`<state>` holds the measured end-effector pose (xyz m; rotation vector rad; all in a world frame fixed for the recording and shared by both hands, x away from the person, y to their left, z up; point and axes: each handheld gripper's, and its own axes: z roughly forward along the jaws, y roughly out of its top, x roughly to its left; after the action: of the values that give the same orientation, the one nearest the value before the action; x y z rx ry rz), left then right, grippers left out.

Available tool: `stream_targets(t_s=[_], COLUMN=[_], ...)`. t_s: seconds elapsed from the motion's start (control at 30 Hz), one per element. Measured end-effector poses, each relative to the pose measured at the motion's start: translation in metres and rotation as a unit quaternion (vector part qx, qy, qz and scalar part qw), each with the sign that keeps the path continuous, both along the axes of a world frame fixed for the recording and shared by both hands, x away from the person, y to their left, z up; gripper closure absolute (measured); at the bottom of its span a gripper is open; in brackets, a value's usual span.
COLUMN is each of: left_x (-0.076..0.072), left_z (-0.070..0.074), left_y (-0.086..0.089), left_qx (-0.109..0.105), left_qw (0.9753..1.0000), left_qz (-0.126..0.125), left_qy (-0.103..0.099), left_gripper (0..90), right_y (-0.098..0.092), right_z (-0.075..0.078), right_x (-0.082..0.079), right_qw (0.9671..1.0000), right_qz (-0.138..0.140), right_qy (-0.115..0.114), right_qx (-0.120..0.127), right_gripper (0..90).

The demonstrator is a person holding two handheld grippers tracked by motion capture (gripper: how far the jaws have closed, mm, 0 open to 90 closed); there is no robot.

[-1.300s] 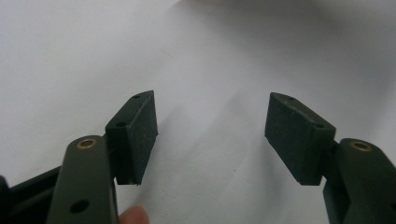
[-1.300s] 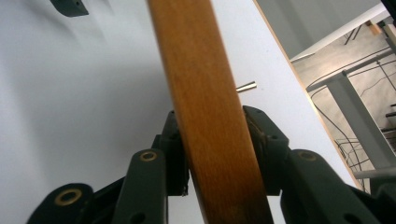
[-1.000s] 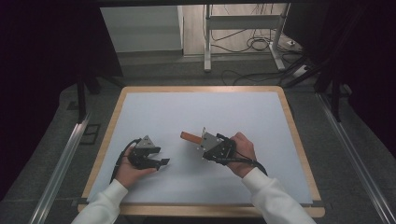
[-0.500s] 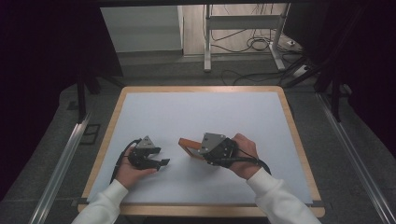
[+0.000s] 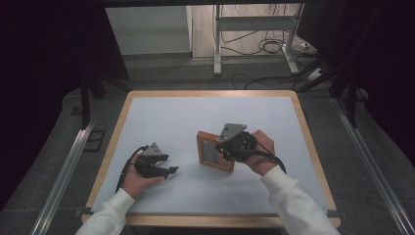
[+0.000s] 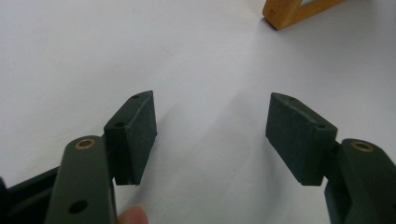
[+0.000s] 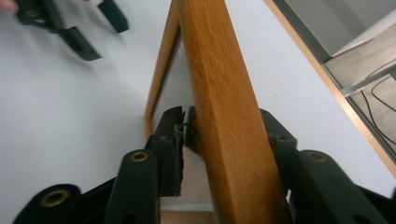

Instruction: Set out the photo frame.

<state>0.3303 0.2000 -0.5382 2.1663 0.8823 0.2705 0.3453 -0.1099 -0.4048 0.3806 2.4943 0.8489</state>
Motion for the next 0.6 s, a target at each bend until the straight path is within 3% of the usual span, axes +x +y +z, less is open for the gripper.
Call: stream_targets(t_s=[0.33, 0.6], left_x=[-0.001, -0.001], left_z=[0.002, 0.002], left_y=[0.001, 0.001], left_qx=[-0.004, -0.004], left_qw=[1.0000, 1.0000], left_qz=[0.002, 0.002], left_qy=[-0.005, -0.005], left_gripper=[32.4, 32.3], right_y=[-0.005, -0.008], right_z=[-0.007, -0.010], right_x=[0.039, 0.047], right_qw=[0.9982, 0.9961], right_qz=[-0.048, -0.064], right_qy=[0.018, 0.028], right_qx=[0.032, 0.054], right_gripper=[42.2, 40.8])
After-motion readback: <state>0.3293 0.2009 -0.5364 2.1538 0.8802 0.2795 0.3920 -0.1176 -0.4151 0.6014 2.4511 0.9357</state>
